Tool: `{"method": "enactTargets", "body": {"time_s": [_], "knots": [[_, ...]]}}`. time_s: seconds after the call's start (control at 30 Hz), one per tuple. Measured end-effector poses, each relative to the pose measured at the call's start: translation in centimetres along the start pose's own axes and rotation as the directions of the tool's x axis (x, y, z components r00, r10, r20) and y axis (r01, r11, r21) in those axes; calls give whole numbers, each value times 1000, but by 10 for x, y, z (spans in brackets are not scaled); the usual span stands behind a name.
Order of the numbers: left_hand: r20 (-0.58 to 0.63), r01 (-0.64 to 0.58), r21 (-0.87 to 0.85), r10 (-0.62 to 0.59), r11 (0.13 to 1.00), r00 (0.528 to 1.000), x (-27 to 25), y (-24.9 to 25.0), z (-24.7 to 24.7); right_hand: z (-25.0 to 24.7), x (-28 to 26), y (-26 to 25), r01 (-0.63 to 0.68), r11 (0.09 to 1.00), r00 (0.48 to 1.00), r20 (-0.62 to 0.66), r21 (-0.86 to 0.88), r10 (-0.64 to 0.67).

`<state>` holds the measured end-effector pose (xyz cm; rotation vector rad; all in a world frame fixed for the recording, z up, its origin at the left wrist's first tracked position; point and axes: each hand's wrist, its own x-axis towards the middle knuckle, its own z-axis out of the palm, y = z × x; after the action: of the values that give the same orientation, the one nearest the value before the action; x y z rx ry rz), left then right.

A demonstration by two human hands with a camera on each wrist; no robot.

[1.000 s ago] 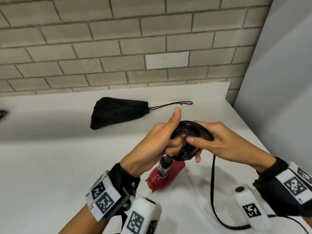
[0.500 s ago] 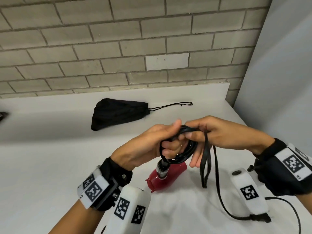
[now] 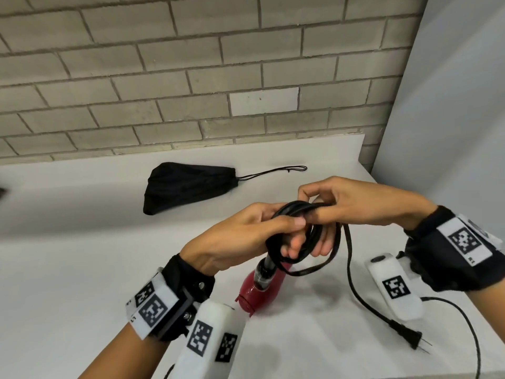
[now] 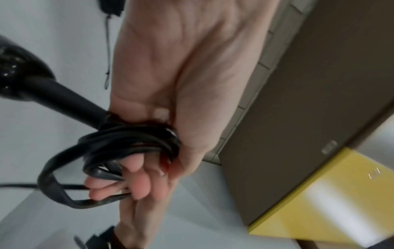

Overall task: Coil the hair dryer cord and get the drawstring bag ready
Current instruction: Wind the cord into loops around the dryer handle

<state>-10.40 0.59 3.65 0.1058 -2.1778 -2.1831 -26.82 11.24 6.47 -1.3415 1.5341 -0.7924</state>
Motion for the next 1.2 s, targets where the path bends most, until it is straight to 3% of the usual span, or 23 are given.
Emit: {"method": "enactTargets", "body": {"time_s": [0.07,0.17,0.27,0.33,0.4,0.53,0.67,0.77,1.0,1.1,1.13,1.2], "knots": [[40,2,-38,0,999,999,-3,-2,1,-3,-1,5,23,997,996,83,76,-29],[-4,11,-38,-11,999,1000,-2,-4,0,1,3,13,65,991,993,91,115,-76],[-94,14,-85,-22,996,995,-1,-1,-3,7,2,9,116,991,990,-69,-65,-120],[-141,11,-121,-28,993,990,-1,1,-4,8,-2,0,173,925,930,-252,-337,-266],[-149,-3,-110,-13,994,989,0,0,-4,8,-2,-4,205,864,849,-356,-459,-391],[-157,-44,-134,23,990,987,2,-5,-1,18,8,-1,203,907,773,-509,-368,-379],[-140,-73,-105,58,992,988,1,-10,1,16,19,5,190,922,659,-652,-338,-375],[-113,-52,-86,42,995,993,3,-10,0,9,27,5,208,930,609,-704,-303,-365],[19,9,-133,-6,991,1000,0,-10,0,-6,33,8,237,955,548,-787,-179,-284],[-65,-17,-165,7,986,998,2,-11,-2,-14,33,12,243,959,517,-818,-143,-253],[-116,-36,-161,17,986,993,2,-12,-4,-17,30,15,257,958,528,-812,-126,-248],[-223,-73,-160,36,984,974,0,-14,-8,-22,22,23,279,954,602,-753,-113,-265]]}}
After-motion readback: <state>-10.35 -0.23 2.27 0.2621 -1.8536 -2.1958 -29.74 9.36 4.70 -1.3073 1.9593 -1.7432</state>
